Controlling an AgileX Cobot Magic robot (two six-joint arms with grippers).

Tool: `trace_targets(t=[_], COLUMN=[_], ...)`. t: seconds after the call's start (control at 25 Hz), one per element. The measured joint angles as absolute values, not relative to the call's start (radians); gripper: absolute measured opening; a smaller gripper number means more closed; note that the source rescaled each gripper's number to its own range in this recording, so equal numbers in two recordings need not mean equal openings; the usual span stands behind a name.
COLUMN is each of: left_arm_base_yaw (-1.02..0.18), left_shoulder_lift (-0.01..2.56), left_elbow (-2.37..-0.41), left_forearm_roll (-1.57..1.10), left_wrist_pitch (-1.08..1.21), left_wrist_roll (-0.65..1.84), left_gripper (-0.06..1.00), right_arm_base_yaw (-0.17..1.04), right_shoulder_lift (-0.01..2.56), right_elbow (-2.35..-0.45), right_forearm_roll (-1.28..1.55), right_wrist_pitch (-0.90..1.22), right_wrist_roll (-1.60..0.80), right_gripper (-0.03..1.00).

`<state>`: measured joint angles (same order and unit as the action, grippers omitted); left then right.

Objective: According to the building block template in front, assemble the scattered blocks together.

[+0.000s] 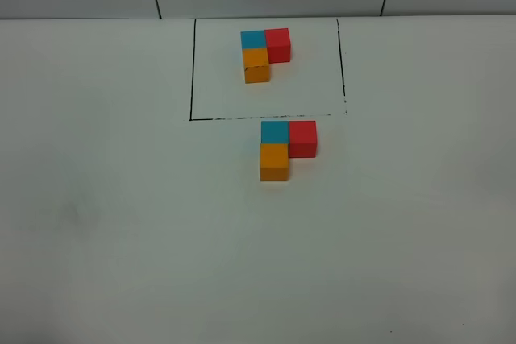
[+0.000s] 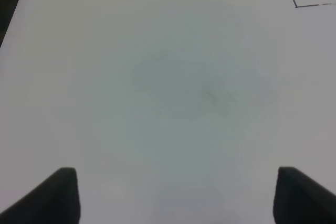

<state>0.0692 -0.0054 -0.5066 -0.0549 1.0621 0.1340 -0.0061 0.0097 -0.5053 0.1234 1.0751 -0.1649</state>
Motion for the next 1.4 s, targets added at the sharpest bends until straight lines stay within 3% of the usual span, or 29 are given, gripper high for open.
trace_targets(t=[1.4], left_arm_base_yaw=[0.069], left_shoulder_lift=[-0.005], left_elbow=[-0.507], left_forearm_roll=[-0.055], left_wrist_pitch=[1.062], left_wrist_roll=[0.134], left_gripper=[0.75], right_arm_base_yaw=[-0.006], right_shoulder_lift=[0.01], right_elbow=[-0.504], right_forearm_roll=[0.054], right_wrist_pitch=[1.074], right_wrist_roll=[-0.071], right_gripper=[0.73])
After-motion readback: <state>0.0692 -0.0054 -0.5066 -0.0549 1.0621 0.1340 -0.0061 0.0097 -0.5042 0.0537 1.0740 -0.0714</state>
